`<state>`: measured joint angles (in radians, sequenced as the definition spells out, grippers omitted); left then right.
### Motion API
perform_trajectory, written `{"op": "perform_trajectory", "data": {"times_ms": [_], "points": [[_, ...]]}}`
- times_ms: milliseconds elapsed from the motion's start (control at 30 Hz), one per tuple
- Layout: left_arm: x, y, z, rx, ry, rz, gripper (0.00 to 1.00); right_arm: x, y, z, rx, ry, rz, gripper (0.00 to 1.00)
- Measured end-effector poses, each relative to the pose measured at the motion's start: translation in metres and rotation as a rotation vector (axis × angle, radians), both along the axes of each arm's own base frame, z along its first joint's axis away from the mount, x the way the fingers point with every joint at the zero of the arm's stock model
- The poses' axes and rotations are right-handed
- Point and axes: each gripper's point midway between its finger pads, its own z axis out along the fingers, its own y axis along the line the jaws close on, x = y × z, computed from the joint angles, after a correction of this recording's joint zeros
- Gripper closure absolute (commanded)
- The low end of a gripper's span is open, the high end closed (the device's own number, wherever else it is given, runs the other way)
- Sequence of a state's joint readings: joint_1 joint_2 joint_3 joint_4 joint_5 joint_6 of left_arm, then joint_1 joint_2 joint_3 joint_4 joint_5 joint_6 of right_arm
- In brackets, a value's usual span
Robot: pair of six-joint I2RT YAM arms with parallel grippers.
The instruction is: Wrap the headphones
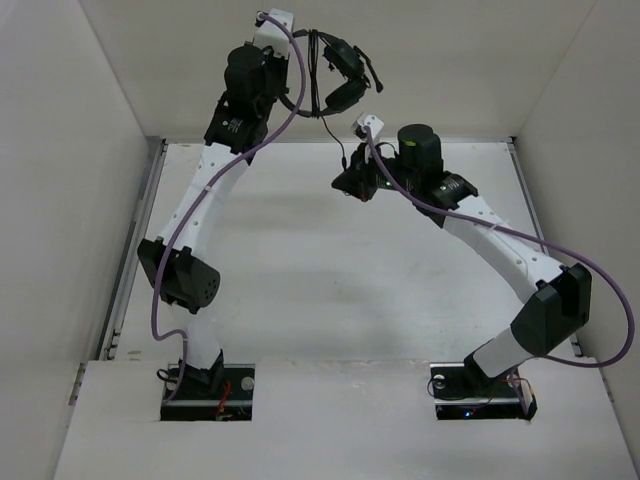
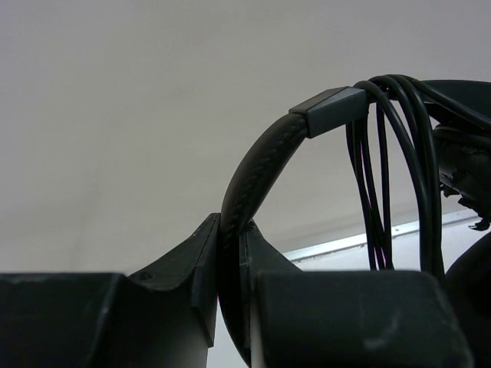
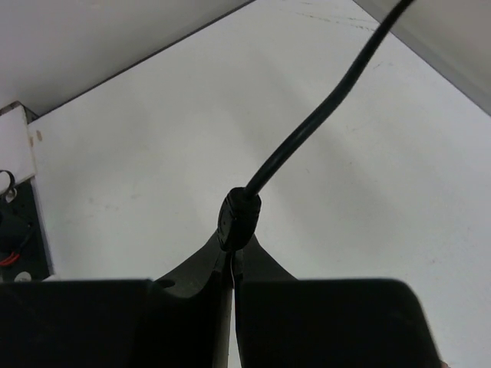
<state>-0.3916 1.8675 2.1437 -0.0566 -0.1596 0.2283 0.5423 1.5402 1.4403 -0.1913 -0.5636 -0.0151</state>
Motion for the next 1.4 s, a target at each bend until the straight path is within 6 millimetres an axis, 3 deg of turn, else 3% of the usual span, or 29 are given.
{"op": "perform_trajectory", "data": {"times_ms": [300, 467, 600, 833, 1000, 1167, 1400], "points": [[0.000, -0.025, -0.034, 0.056, 0.046, -0.032, 0.98, -0.006, 0.004, 0.022, -0.130, -0.172, 0.025, 0.98], [0.000, -0.034, -0.068, 0.109, 0.108, -0.041, 0.98, -0.003, 0.000, 0.021, -0.307, -0.340, 0.010, 0.98], [-0.002, -0.035, -0.087, 0.152, 0.152, -0.037, 0.98, 0.006, -0.013, 0.019, -0.453, -0.444, -0.019, 0.98], [-0.008, -0.035, -0.105, 0.203, 0.216, -0.042, 0.98, 0.029, -0.035, 0.045, -0.602, -0.617, -0.096, 0.98], [-0.020, -0.046, -0.129, 0.255, 0.290, -0.085, 0.98, 0.040, -0.048, 0.049, -0.706, -0.697, -0.130, 0.98], [-0.035, -0.058, -0.155, 0.296, 0.377, -0.146, 0.99, 0.049, -0.054, 0.049, -0.772, -0.757, -0.153, 0.98], [-0.052, -0.074, -0.172, 0.296, 0.450, -0.236, 0.99, 0.060, -0.058, 0.046, -0.788, -0.798, -0.182, 0.97]]}}
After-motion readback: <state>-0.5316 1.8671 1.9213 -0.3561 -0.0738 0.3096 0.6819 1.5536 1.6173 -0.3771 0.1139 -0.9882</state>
